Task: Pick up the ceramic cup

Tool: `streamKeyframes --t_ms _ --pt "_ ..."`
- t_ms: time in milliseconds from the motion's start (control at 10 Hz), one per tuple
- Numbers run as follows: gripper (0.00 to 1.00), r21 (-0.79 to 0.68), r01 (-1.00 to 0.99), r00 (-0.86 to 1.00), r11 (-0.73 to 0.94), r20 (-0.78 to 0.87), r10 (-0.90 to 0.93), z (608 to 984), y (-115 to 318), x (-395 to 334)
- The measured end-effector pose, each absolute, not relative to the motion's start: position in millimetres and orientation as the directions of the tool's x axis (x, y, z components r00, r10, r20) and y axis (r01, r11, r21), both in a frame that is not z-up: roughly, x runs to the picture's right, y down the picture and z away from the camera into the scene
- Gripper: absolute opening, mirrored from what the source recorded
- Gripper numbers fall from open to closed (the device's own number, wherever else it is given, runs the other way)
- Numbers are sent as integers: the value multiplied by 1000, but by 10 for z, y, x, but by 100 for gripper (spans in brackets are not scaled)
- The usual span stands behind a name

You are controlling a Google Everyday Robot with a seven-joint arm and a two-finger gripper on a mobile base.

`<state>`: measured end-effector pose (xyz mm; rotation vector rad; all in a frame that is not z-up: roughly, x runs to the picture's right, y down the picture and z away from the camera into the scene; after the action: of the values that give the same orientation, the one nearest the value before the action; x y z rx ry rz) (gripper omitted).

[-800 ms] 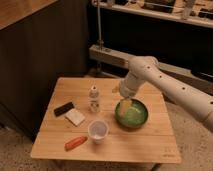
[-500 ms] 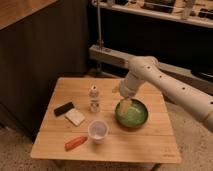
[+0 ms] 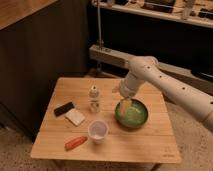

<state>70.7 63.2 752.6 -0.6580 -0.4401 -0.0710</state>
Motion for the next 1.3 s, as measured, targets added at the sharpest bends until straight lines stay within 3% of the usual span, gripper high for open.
streamKeyframes --t_ms 700,1300 --pt "80 -576 210 905 790 420 65 7505 655 691" --pt "80 -566 324 886 758 463 -33 7260 1006 405"
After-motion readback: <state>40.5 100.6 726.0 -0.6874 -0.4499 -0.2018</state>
